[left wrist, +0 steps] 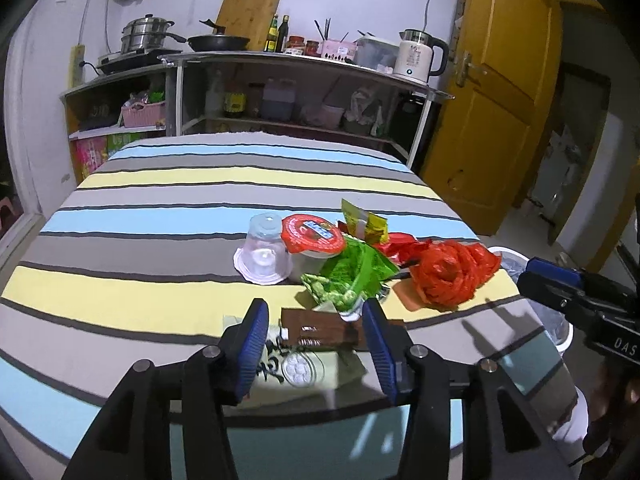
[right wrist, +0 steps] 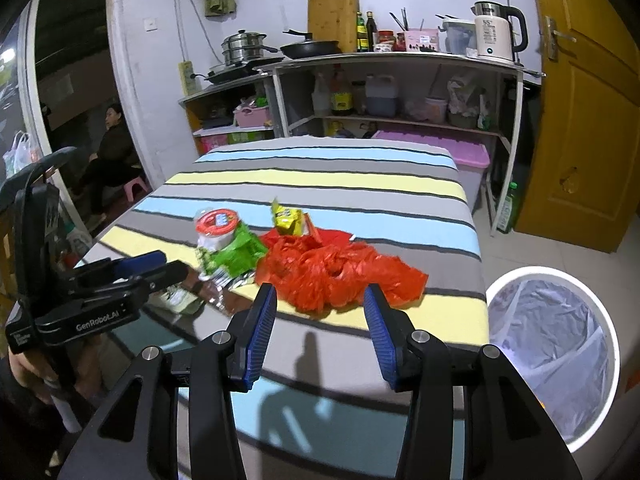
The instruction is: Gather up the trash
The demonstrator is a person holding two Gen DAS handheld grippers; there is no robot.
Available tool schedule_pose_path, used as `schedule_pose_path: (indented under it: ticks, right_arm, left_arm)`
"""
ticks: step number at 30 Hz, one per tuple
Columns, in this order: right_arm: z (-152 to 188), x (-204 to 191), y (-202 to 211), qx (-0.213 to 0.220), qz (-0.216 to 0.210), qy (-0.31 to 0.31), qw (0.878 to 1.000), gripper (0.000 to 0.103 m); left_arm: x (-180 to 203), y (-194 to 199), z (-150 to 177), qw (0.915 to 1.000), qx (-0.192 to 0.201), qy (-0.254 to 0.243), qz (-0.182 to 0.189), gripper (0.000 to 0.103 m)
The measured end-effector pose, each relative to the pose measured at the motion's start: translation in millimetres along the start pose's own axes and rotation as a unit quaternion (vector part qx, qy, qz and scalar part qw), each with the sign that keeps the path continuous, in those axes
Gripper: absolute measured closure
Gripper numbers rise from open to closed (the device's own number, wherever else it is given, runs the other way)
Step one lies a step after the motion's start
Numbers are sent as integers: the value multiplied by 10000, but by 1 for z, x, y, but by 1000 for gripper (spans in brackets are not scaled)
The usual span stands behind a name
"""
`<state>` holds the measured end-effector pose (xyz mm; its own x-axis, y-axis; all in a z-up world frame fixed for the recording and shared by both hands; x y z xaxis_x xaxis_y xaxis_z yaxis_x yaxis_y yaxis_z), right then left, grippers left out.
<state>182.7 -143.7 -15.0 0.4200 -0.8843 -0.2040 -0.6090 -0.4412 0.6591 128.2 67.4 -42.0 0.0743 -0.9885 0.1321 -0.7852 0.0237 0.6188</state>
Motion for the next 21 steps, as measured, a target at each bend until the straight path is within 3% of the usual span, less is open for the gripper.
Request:
schedule_pose_path:
  ticks: [8, 15, 17, 18, 21]
  right_arm:
    - [-17, 2, -21, -10, 9, 52, 10000, 56]
    - [-16, -8, -51, -324, 160, 356, 9987, 57]
    - [-15, -10, -51, -307, 211, 445, 9983, 62]
    - [-14, -11, -51, -317, 235, 481, 9981, 71]
    - [-12, -13, -50, -312, 233, 545, 9978, 77]
  left_arm:
    - [2, -17, -2, 9997, -203, -61, 84, 53]
    - [6, -18, 0, 9996, -216, -205, -5, 53]
    - [10, -18, 2, 9993, -222, -311, -51, 53]
    - [11, -18, 2, 9991, -219, -354, -61, 58]
    - [15, -18, 2, 9985, -229, -485, -85, 77]
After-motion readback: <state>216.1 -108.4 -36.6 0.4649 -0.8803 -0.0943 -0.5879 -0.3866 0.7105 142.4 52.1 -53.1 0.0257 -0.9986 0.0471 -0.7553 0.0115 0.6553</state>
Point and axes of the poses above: each gripper's, at about its wrist camera, not at the fingertips, and y roughly against the way its jaws point, x to its right, z to its underside, the point moved 2 cm from there along -y, roughly the way its jaws point, and after that the axes turned 3 degrees about -y, right-handed, at the moved point
